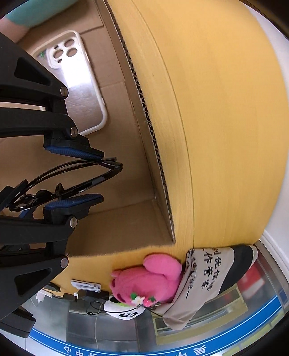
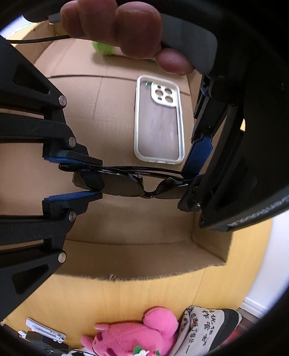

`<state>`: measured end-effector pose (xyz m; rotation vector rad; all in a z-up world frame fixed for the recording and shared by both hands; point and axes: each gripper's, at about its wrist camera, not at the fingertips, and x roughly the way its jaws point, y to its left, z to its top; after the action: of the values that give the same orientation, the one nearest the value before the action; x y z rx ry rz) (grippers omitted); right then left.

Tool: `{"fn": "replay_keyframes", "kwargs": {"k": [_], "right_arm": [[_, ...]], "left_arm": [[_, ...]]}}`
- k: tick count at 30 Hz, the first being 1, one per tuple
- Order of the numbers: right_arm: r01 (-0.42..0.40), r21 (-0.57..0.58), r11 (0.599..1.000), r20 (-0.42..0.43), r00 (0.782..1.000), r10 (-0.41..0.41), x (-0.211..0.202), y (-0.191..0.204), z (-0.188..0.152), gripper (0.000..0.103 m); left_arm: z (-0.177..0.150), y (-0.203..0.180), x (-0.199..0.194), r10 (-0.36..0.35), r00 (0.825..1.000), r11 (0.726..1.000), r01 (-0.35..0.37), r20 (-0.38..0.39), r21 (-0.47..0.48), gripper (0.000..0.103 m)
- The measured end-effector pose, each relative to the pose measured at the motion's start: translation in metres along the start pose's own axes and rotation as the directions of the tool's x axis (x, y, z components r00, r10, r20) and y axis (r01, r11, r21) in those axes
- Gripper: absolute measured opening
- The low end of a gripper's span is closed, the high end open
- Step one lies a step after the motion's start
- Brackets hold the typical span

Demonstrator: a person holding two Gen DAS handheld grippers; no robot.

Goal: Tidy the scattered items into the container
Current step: 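Lower the sunglasses into the box and open the right gripper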

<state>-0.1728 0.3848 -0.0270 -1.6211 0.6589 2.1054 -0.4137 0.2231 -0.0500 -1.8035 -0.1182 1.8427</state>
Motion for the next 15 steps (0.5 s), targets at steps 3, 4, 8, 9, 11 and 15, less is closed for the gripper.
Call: {"fn": "replay_keyframes", "kwargs": {"k": [3,4,8,9,11,15], "right_arm": [[0.010,0.002,1.000,-0.012,1.000,-0.010,0.011,0.000,-0.001,0.020],[0.014,-0.001,1.000,-0.013,1.000,-0.014,0.014,0.000,-0.002,0.020],[0.028,-0.002,1.000,-0.025,0.999,-0.028,0.025,-0.004,-0.008,0.020],[0.031,-0.002,1.000,-0.026,0.999,-0.031,0.026,-0.005,-0.009,0.021],[0.031,-0.004,1.000,-0.026,0.999,-0.031,0.028,-0.006,-0.012,0.021],[0.018,0.002,1.000,-0.024,1.000,-0.018,0.029,-0.009,-0.015,0.021]], "left_arm": [[0.001,0.003,0.013,-0.004,1.000,1.000,0.004,-0.007,0.001,0.033],[0.001,0.004,0.016,-0.003,1.000,1.000,0.004,-0.009,0.002,0.033],[0.000,0.005,0.030,0.011,1.000,1.000,-0.011,-0.018,0.008,0.034],[0.000,0.007,0.032,0.012,1.000,1.000,-0.012,-0.019,0.010,0.037],[-0.001,0.009,0.035,0.003,1.000,1.000,-0.003,-0.016,0.004,0.038],[-0.001,0.010,0.036,0.024,1.000,1.000,-0.024,-0.006,0.013,0.052]]}}
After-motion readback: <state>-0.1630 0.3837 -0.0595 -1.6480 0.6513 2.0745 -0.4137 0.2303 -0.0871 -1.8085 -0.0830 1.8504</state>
